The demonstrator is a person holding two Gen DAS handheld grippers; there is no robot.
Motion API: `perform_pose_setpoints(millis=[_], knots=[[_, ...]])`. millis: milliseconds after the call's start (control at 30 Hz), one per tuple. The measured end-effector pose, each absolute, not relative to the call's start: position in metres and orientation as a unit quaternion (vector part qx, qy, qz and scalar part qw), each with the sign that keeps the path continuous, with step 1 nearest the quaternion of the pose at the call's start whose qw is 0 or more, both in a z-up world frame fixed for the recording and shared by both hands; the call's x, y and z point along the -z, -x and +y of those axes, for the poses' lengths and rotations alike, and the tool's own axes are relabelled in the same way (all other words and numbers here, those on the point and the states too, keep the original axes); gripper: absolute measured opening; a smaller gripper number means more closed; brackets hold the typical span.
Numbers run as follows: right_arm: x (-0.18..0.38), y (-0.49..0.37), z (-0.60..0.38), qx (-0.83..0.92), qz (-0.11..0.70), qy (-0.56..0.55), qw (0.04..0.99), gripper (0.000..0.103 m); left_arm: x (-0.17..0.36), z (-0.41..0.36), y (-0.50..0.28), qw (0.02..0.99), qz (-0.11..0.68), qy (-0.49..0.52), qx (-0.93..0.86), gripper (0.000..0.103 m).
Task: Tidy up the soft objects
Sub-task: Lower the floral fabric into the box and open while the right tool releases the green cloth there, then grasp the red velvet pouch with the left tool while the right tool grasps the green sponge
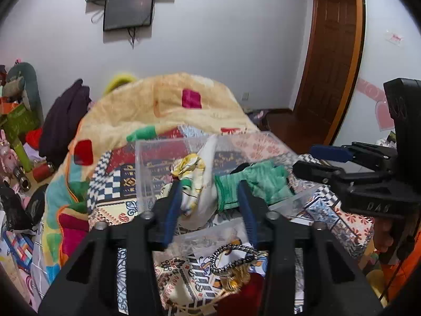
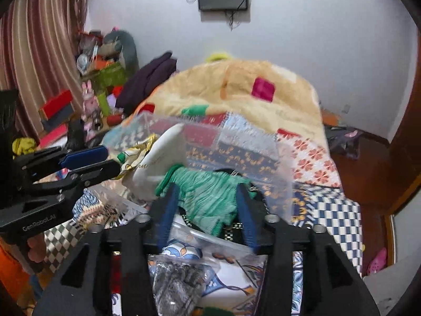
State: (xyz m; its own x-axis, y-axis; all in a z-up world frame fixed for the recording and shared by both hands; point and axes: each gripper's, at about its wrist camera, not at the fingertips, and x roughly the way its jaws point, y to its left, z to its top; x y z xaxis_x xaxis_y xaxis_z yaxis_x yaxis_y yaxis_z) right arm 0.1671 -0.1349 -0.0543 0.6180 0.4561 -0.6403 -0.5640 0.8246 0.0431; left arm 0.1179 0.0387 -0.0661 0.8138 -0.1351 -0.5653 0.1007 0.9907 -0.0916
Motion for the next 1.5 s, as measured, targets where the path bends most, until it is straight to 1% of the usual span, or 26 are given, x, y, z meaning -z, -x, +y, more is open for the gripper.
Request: perform_pose_setpoints(millis=[67,100,167,233,267,367,600,833,900,933,967,1033,1067,1100,1133,1167,1200,1267,1333,1500], knots=[[0.046,-0.159,-0.145,-0.275,0.316,0.072,0.905,0.062,0.059,0.038,-0.105,0.956,0.285,0.029,0.063,0.058],[0.043,-0.156,-0.148,-0.272,0.311,0.068,0.908,0.065,0.057,0.037,-0.101,0.957,0.281,0.028,0.062,0.059],[0.038,-0.149,-0.156,-0.265,0.300,0.063,0.914,0.078,0.055,0.034,-0.092,0.959,0.277,0.022,0.060,0.063],[0.037,-0.141,-0.162,-0.257,0.292,0.063,0.919,0.082,0.057,0.030,-0.084,0.959,0.278,0.016,0.059,0.067],[0.039,-0.136,-0.165,-0.254,0.292,0.065,0.920,0.082,0.059,0.028,-0.080,0.958,0.280,0.014,0.060,0.070],[0.049,-0.131,-0.170,-0.250,0.304,0.066,0.917,0.082,0.069,0.022,-0.071,0.955,0.291,0.004,0.058,0.071],[0.091,-0.121,-0.181,-0.237,0.362,0.079,0.898,0.082,0.106,0.019,-0.058,0.940,0.336,0.001,0.053,0.072],[0.123,-0.116,-0.193,-0.241,0.414,0.056,0.876,0.082,0.143,0.026,-0.058,0.923,0.382,0.026,0.049,0.071],[0.127,-0.114,-0.194,-0.242,0.419,0.052,0.874,0.081,0.149,0.025,-0.057,0.921,0.386,0.029,0.052,0.067],[0.130,-0.113,-0.194,-0.241,0.421,0.053,0.873,0.076,0.151,0.024,-0.056,0.919,0.388,0.028,0.054,0.063],[0.131,-0.110,-0.194,-0.241,0.422,0.056,0.872,0.069,0.154,0.023,-0.055,0.918,0.391,0.027,0.055,0.060],[0.134,-0.109,-0.193,-0.245,0.427,0.058,0.868,0.061,0.158,0.020,-0.056,0.916,0.395,0.026,0.056,0.055],[0.135,-0.110,-0.193,-0.249,0.427,0.058,0.867,0.057,0.160,0.020,-0.056,0.916,0.397,0.026,0.056,0.052],[0.135,-0.107,-0.193,-0.251,0.426,0.059,0.867,0.056,0.160,0.019,-0.057,0.916,0.397,0.025,0.055,0.050],[0.135,-0.105,-0.192,-0.254,0.425,0.061,0.867,0.051,0.160,0.018,-0.056,0.917,0.394,0.023,0.052,0.047],[0.135,-0.105,-0.191,-0.257,0.424,0.063,0.866,0.046,0.161,0.018,-0.056,0.918,0.393,0.023,0.051,0.042],[0.136,-0.104,-0.190,-0.261,0.424,0.064,0.865,0.043,0.161,0.018,-0.056,0.918,0.392,0.021,0.052,0.038],[0.137,-0.105,-0.189,-0.266,0.427,0.061,0.862,0.033,0.162,0.017,-0.054,0.919,0.391,0.018,0.052,0.025],[0.137,-0.104,-0.190,-0.265,0.426,0.059,0.863,0.032,0.162,0.017,-0.054,0.918,0.391,0.022,0.056,0.018],[0.132,-0.104,-0.194,-0.259,0.420,0.048,0.868,0.030,0.155,0.021,-0.048,0.921,0.383,0.038,0.065,0.011]])
